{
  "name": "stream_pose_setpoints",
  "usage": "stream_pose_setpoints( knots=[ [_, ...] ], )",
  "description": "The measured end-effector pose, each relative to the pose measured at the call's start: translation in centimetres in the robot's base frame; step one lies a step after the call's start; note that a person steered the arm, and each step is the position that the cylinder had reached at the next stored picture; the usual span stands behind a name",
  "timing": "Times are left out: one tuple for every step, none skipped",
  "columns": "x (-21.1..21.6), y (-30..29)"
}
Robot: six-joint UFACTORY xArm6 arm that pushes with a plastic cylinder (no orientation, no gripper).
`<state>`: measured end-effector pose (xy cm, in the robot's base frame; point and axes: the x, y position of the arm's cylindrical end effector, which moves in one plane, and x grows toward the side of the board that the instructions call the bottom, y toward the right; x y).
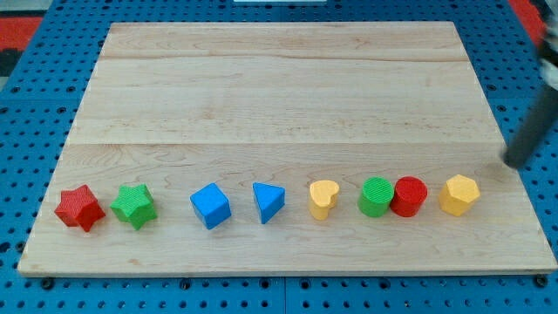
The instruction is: Place the blue cube at the top left of the board
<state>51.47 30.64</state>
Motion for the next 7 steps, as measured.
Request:
stream_pose_setpoints(
  knots=[
    [9.4,-8.1],
    [10.4,-20.8],
    [8.0,-30.9],
    [4.6,-36.9],
    [3.7,-41.2],
    [5.3,-41.3],
    [6.4,-42.3]
  ],
)
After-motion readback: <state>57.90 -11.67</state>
